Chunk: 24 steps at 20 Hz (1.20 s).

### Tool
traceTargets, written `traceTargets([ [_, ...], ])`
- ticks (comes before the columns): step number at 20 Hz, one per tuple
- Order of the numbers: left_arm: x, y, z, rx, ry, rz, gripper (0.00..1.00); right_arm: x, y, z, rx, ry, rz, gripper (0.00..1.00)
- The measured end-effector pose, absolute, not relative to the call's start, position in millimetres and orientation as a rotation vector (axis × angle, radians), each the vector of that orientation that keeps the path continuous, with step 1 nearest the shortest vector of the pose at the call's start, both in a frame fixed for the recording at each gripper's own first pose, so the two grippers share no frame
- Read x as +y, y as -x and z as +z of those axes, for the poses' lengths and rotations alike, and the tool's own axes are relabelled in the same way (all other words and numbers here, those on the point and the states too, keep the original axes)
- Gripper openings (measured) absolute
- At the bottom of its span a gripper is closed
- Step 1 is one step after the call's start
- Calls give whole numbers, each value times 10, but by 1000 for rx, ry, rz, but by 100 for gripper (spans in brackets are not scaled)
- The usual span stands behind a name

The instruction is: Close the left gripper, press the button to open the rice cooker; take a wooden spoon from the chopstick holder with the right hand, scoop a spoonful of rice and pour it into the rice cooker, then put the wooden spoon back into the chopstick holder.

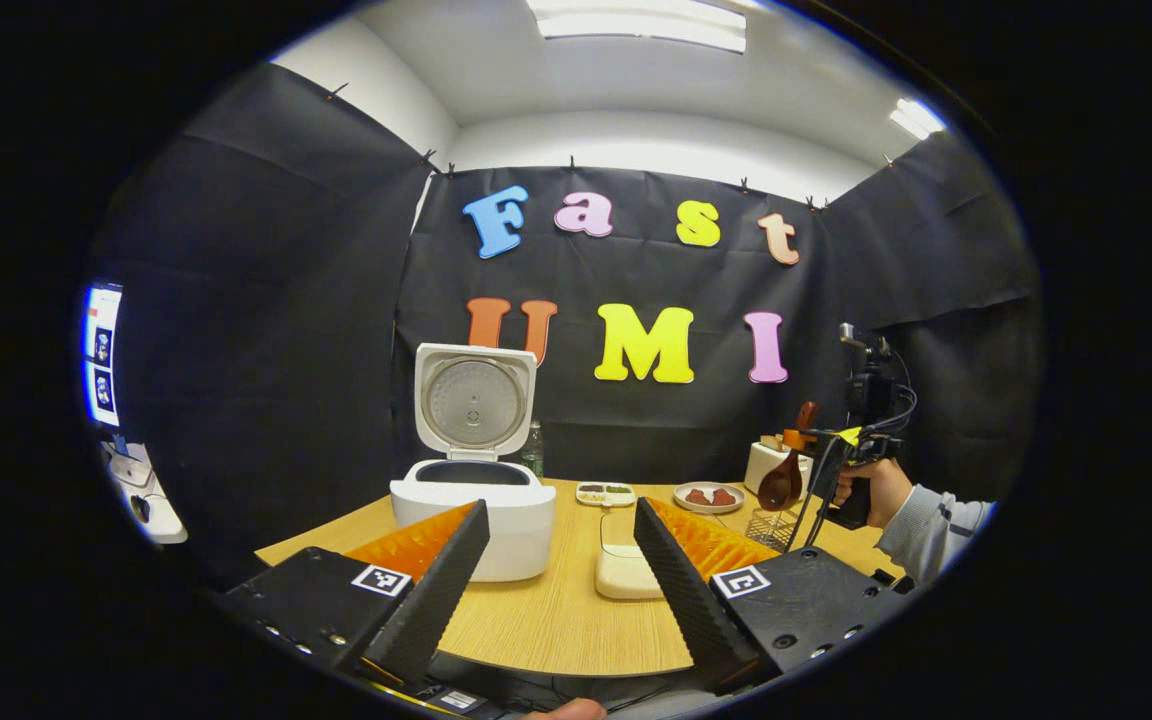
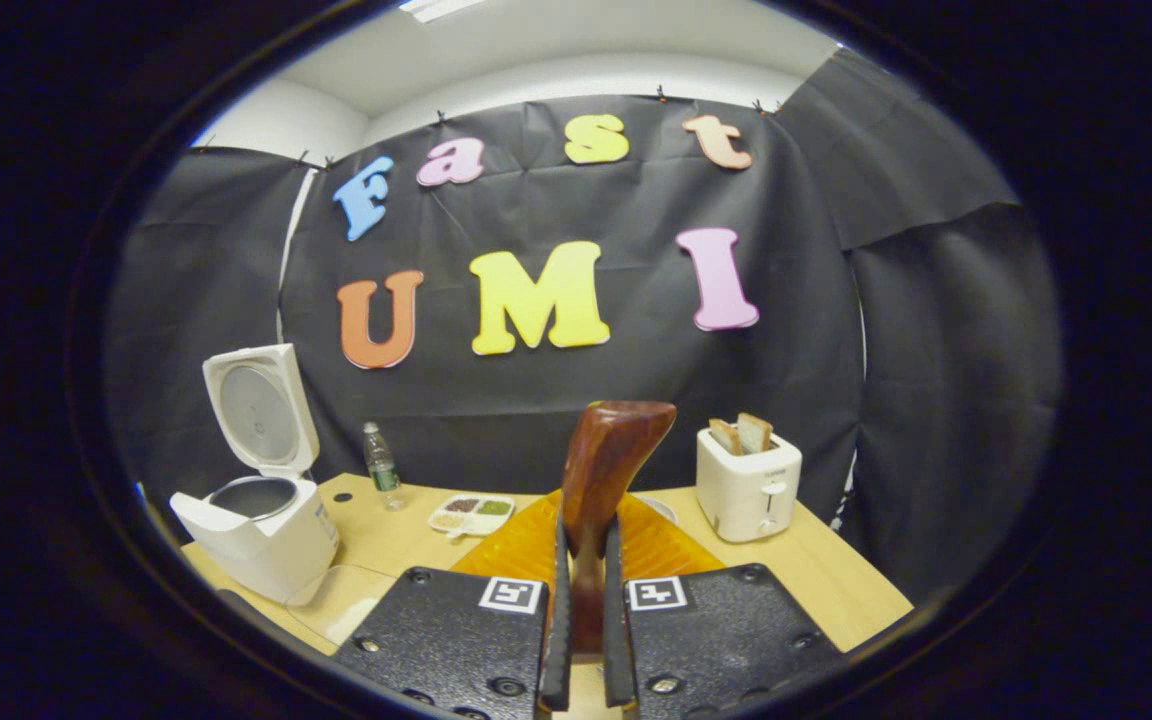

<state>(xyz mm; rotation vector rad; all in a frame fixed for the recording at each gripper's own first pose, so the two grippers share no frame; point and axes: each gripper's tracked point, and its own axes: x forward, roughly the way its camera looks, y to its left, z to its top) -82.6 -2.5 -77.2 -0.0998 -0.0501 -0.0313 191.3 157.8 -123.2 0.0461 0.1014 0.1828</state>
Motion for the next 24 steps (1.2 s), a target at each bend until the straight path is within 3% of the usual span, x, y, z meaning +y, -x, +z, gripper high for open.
traceTargets([
  [5,-296,765,-849,-21,80,-68,94,2303,-1668,-1240,86,-35,238,18],
  [10,-226,759,-864,-16,2,-41,95,3039,-1591,-1850,119,75,295,15],
  [19,-112,740,-910,-10,75,-38,95,2939,-1872,-2664,203,143,109,13],
  [22,-89,745,-926,-5,75,-36,95,3069,-1763,-2821,316,3,143,15],
  [24,-63,746,-890,-15,83,-28,95,3326,-1606,-2818,416,-213,234,13],
])
